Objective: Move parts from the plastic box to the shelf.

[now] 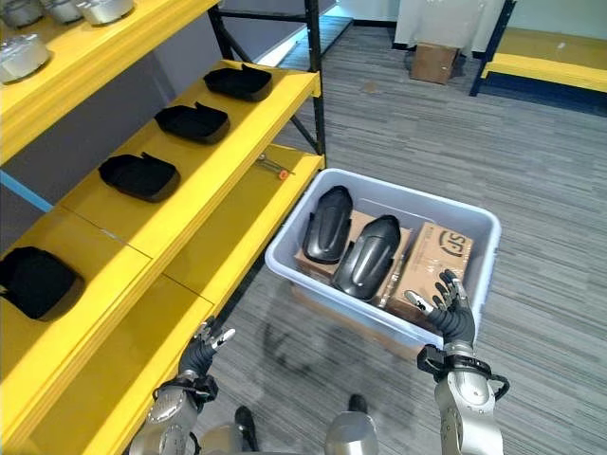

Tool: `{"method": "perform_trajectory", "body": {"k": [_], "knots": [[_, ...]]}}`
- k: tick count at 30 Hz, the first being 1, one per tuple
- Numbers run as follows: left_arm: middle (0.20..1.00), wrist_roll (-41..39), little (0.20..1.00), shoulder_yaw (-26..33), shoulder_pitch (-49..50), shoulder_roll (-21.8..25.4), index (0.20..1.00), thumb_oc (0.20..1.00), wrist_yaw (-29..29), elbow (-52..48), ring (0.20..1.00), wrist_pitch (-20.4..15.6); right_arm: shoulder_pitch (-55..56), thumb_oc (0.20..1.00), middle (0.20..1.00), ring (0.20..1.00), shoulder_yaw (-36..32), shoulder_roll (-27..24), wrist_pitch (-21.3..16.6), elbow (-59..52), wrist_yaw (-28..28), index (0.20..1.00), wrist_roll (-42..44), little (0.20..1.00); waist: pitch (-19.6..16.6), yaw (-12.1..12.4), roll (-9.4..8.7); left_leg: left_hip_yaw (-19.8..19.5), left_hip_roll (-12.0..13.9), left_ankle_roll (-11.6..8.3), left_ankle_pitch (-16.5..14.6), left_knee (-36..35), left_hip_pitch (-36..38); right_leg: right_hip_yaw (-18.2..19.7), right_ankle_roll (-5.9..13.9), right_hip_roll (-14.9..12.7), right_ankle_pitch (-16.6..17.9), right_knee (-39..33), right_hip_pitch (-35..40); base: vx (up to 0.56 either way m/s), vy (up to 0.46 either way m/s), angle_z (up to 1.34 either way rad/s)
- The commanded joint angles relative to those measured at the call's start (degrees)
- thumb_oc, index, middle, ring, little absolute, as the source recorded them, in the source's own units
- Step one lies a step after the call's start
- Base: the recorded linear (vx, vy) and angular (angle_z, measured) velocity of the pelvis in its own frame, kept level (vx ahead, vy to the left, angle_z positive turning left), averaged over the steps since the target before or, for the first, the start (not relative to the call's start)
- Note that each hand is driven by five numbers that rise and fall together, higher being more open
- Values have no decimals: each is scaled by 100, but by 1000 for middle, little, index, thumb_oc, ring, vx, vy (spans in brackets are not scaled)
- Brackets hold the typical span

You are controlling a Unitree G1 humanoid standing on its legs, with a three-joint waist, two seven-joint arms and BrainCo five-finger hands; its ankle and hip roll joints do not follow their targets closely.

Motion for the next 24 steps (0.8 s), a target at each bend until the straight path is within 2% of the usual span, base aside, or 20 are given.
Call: {"method": "perform_trajectory", "body": {"k": [1, 2, 4, 5, 7, 9, 11, 12, 14, 17, 24], "knots": [[1000, -330, 1000, 465, -67, 28, 1000, 1000, 37, -551, 1000, -222, -468, 1000, 1000, 1000, 451, -16, -326, -88, 0, 1000, -31, 1000, 58, 440, 153, -730, -86, 308, -519, -151, -516, 791, 33, 322, 547, -584, 724, 245, 274, -80], [1000, -417, 1000, 548, -53, 0, 1000, 1000, 38, -629, 1000, -209, -525, 1000, 1000, 1000, 561, -45, -316, -59, 52, 1000, -16, 1000, 6, 563, 136, -803, 12, 265, -401, -151, -644, 955, 28, 292, 566, -584, 718, 209, 255, -133], [1000, -459, 1000, 534, 19, 22, 1000, 1000, 34, -686, 1000, -184, -465, 1000, 1000, 1000, 699, 92, -277, -14, 193, 1000, 62, 1000, -96, 704, 172, -767, 117, 213, -197, -150, -344, 1224, -36, 263, 623, -584, 698, 254, 321, -256], [1000, -480, 1000, 552, 15, 88, 1000, 1000, 13, -666, 1000, -183, -330, 1000, 1000, 1000, 637, 124, -253, -39, 275, 1000, 92, 1000, -185, 691, 171, -656, 168, 135, -88, -95, -337, 1209, -70, 183, 680, -584, 641, 324, 408, -219], [1000, -440, 1000, 356, -93, 207, 1000, 1000, -25, -595, 1000, -143, -173, 1000, 1000, 1000, 588, 203, -203, -94, 330, 1000, 128, 1000, -246, 580, 176, -421, -36, 28, -100, 242, -317, 1033, -91, -113, 761, -584, 629, 332, 421, -121], [1000, -291, 1000, 358, -145, 518, 1000, 1000, -35, -656, 1000, -170, -218, 1000, 1000, 1000, 708, 304, -158, -74, 388, 1000, 174, 1000, -211, 558, 126, -197, -108, 0, -223, 350, -106, 904, -72, -464, 757, -584, 507, 251, 422, -26], [1000, -247, 1000, 384, -190, 710, 1000, 1000, -13, -633, 1000, -177, -239, 1000, 1000, 1000, 814, 385, -128, -34, 459, 1000, 249, 1000, -133, 555, 75, -80, -124, 4, -287, 357, -3, 836, -75, -604, 741, -584, 405, 129, 236, -64], [1000, -249, 1000, 379, -216, 761, 1000, 1000, 16, -622, 1000, -181, -252, 1000, 1000, 1000, 880, 433, -106, -10, 488, 1000, 295, 1000, -86, 537, 66, -34, -121, -16, -279, 349, 30, 786, -57, -643, 739, -584, 358, 91, 184, -69], [1000, -261, 1000, 513, -185, 911, 1000, 1000, 99, -588, 1000, -220, -365, 1000, 1000, 1000, 1115, 448, -57, 55, 615, 1000, 334, 1000, 105, 576, -5, 162, -39, -62, -289, 317, 215, 437, 45, -678, 708, -584, 247, 89, 154, -50], [1000, -268, 1000, 562, -155, 972, 1000, 1000, 162, -515, 1000, -252, -411, 1000, 1000, 1000, 1181, 459, -40, 50, 666, 1000, 339, 1000, 178, 551, -37, 274, 54, -90, -292, 158, 360, 299, 104, -670, 685, -584, 156, 52, 51, -74], [1000, -297, 1000, 403, -288, 976, 1000, 1000, 183, -442, 1000, -263, -745, 1000, 1000, 1000, 1125, 241, -49, -40, 532, 1000, 161, 1000, 315, 429, 27, 271, 129, -102, -269, -59, 439, 383, 101, -684, 578, -584, -32, 9, -30, -5]]}}
